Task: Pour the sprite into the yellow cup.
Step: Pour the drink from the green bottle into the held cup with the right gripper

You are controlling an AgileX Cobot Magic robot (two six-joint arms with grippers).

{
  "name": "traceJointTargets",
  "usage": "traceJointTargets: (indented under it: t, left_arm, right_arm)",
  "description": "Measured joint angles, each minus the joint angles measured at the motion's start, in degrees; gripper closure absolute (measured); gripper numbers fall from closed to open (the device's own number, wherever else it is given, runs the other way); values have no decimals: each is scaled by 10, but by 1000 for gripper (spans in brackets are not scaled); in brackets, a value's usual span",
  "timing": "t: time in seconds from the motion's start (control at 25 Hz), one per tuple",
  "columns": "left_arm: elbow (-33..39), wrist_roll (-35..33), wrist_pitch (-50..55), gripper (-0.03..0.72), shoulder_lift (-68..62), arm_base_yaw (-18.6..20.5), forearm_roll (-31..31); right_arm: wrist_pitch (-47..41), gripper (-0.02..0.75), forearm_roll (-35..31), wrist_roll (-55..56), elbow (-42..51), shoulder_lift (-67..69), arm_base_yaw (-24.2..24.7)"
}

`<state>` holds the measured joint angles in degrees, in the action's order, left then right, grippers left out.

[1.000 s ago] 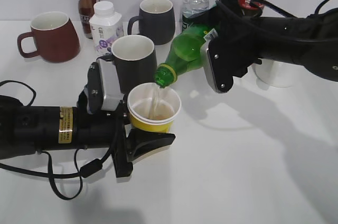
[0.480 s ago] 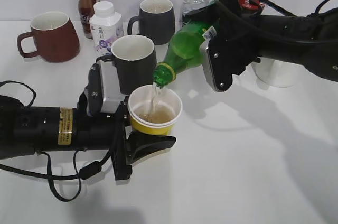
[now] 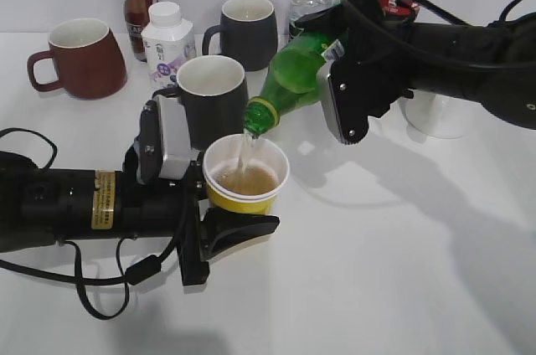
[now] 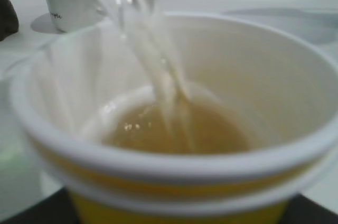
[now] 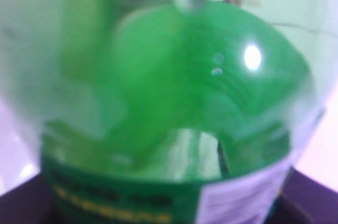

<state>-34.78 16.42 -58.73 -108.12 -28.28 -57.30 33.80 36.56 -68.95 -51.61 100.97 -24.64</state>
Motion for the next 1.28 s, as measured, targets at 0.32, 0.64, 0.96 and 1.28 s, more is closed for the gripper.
traceJointTargets:
  t: [0.32,0.64,0.96,1.28]
  left_arm:
    - [0,0,0,280,0,0,0]
    - [0,0,0,281,0,0,0]
    - [0,0,-1,281,0,0,0]
    - [0,0,-28,286,0,0,36]
  right_arm:
    - [0,282,-3,-2,0,0,0]
    - [1,282,-3,-2,0,0,0]
    - [1,282,-4,-2,0,0,0]
    - [1,282,-4,90,0,0,0]
